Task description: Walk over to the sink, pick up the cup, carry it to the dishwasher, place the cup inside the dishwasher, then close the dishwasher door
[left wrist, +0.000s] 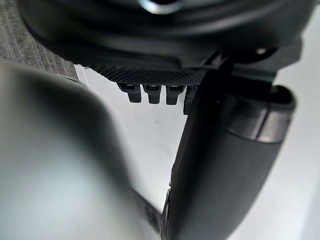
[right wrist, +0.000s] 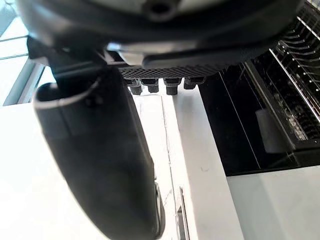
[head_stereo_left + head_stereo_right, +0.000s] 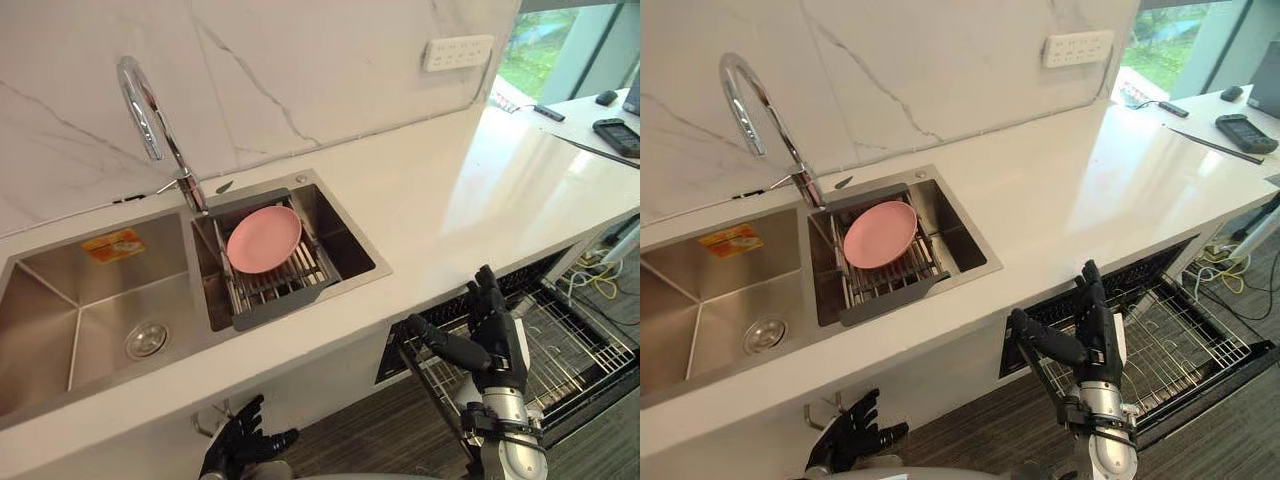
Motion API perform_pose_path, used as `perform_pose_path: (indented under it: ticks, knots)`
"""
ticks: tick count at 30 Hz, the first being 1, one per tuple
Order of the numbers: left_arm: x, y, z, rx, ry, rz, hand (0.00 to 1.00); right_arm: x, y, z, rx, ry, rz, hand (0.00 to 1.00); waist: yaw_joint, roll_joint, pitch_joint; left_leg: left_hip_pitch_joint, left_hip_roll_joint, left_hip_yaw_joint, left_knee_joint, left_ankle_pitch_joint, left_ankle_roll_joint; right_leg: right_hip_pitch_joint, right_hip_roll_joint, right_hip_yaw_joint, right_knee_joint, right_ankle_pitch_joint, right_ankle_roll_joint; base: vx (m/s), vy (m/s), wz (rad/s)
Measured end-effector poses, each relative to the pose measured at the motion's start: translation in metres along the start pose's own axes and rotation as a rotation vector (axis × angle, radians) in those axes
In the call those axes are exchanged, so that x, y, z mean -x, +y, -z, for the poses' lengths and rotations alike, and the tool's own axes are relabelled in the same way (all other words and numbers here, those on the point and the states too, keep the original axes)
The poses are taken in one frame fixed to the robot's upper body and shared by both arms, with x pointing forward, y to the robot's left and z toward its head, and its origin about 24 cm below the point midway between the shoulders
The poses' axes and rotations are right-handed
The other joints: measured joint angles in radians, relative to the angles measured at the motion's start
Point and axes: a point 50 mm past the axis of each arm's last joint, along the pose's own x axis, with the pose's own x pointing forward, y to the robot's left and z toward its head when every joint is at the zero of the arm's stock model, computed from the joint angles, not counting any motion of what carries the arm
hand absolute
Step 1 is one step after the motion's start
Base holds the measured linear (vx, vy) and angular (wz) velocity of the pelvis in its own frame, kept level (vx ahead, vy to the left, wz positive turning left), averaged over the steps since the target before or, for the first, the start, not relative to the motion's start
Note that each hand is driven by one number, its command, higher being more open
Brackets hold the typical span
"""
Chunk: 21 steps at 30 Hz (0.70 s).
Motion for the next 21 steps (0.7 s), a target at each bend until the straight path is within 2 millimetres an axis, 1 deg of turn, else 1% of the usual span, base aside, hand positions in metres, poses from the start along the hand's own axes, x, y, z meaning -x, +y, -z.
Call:
perform_pose_path:
  ticks: [1, 2, 3, 4, 5, 6, 7, 9, 10, 12, 13, 14, 16, 17, 21]
  knots:
    - [0.000, 0.001, -0.002, -0.019, -0.002, 0.014, 1.00, 0.001, 0.001, 0.002, 0.004, 0.006, 0.024, 1.00, -0.003, -0.002, 0.001, 0.005, -0.004, -0.022, -0.007, 0.002, 0.004, -0.003, 0.013, 0.038, 0.016, 0.019, -0.029, 0.03, 0.039, 0.32]
    - [0.000, 0.001, -0.003, -0.021, -0.001, 0.017, 1.00, 0.002, 0.000, 0.004, 0.011, 0.015, 0.038, 1.00, -0.006, 0.000, 0.001, 0.014, 0.004, -0.039, -0.019, 0.007, 0.009, -0.013, 0.022, 0.054, 0.031, 0.028, -0.051, 0.02, -0.017, 0.36]
    - [-0.003, 0.000, -0.004, -0.015, -0.001, 0.013, 1.00, 0.004, 0.000, 0.008, 0.032, 0.038, 0.051, 1.00, -0.010, 0.020, 0.000, 0.028, 0.021, -0.067, -0.044, 0.017, 0.008, -0.018, 0.088, 0.107, 0.004, -0.029, -0.041, -0.01, -0.043, 0.31]
    - [-0.007, -0.001, -0.004, 0.005, 0.007, -0.010, 1.00, 0.006, -0.001, 0.010, 0.052, 0.049, 0.048, 1.00, -0.010, 0.029, -0.004, 0.020, 0.048, -0.085, -0.062, 0.035, -0.007, -0.007, 0.186, 0.154, -0.121, -0.072, -0.043, -0.03, -0.054, 0.35]
    - [-0.009, 0.001, -0.005, 0.013, 0.012, -0.027, 1.00, 0.007, -0.001, 0.010, 0.054, 0.051, 0.046, 1.00, -0.012, 0.027, -0.003, 0.015, 0.051, -0.099, -0.069, 0.045, -0.012, 0.005, 0.227, 0.176, -0.206, -0.071, -0.041, -0.06, -0.081, 0.51]
    - [-0.012, 0.009, -0.011, -0.007, 0.014, -0.038, 1.00, 0.009, -0.002, 0.008, 0.060, 0.030, 0.048, 1.00, -0.018, 0.002, 0.002, 0.001, 0.030, -0.123, -0.071, 0.058, -0.020, 0.028, 0.261, 0.206, -0.327, -0.035, -0.027, -0.04, -0.148, 0.86]
    - [-0.017, 0.005, -0.011, 0.007, 0.036, -0.038, 1.00, 0.007, -0.009, 0.005, 0.106, 0.021, 0.038, 1.00, -0.027, 0.014, -0.002, -0.002, 0.025, -0.161, -0.073, 0.071, -0.025, 0.056, 0.261, 0.150, -0.335, -0.028, -0.021, -0.03, -0.150, 0.86]
    - [-0.017, 0.004, -0.009, 0.034, 0.038, -0.061, 1.00, 0.010, -0.011, 0.004, 0.137, 0.022, 0.038, 1.00, -0.027, 0.021, -0.003, 0.000, 0.025, -0.182, -0.095, 0.090, -0.030, 0.060, 0.262, 0.131, -0.340, -0.026, -0.025, -0.02, -0.085, 0.50]
    - [-0.016, 0.006, -0.006, 0.069, 0.038, -0.094, 1.00, 0.011, -0.011, 0.004, 0.160, 0.018, 0.035, 1.00, -0.027, 0.026, -0.003, -0.001, 0.031, -0.190, -0.133, 0.121, -0.038, 0.061, 0.266, 0.110, -0.361, -0.014, -0.033, -0.05, -0.066, 0.30]
    - [-0.014, 0.008, -0.001, 0.107, 0.053, -0.130, 1.00, 0.010, -0.012, 0.004, 0.178, 0.028, 0.037, 1.00, -0.016, 0.028, -0.004, -0.001, 0.048, -0.191, -0.176, 0.152, -0.044, 0.073, 0.284, 0.090, -0.411, 0.014, -0.036, -0.08, -0.078, 0.22]
    - [-0.013, 0.009, 0.002, 0.119, 0.061, -0.141, 1.00, 0.010, -0.013, 0.005, 0.183, 0.038, 0.044, 1.00, -0.002, 0.027, -0.005, -0.002, 0.058, -0.180, -0.197, 0.165, -0.052, 0.076, 0.294, 0.084, -0.438, 0.031, -0.039, -0.11, -0.065, 0.13]
    - [-0.012, 0.009, 0.003, 0.121, 0.064, -0.144, 1.00, 0.009, -0.014, 0.005, 0.186, 0.043, 0.047, 1.00, 0.002, 0.026, -0.005, -0.002, 0.061, -0.176, -0.206, 0.168, -0.054, 0.078, 0.297, 0.080, -0.450, 0.040, -0.041, -0.09, -0.031, 0.10]
    - [-0.008, 0.010, 0.010, 0.125, 0.090, -0.153, 1.00, 0.003, -0.015, 0.004, 0.192, 0.051, 0.067, 1.00, 0.001, 0.027, -0.009, -0.001, 0.076, -0.113, -0.240, 0.174, -0.054, 0.081, 0.299, 0.070, -0.482, 0.061, -0.045, -0.08, -0.004, 0.15]
    - [-0.006, 0.010, 0.013, 0.124, 0.096, -0.154, 1.00, 0.001, -0.016, 0.004, 0.192, 0.054, 0.074, 1.00, 0.001, 0.029, -0.010, 0.002, 0.077, -0.097, -0.252, 0.182, -0.054, 0.081, 0.298, 0.071, -0.491, 0.067, -0.047, -0.07, 0.010, 0.09]
    - [-0.004, 0.008, 0.016, 0.101, 0.103, -0.145, 1.00, -0.001, -0.015, 0.005, 0.190, 0.071, 0.084, 1.00, 0.000, 0.034, -0.019, 0.025, 0.064, -0.087, -0.303, 0.215, -0.049, 0.093, 0.297, 0.097, -0.520, 0.082, -0.042, -0.03, 0.046, -0.01]
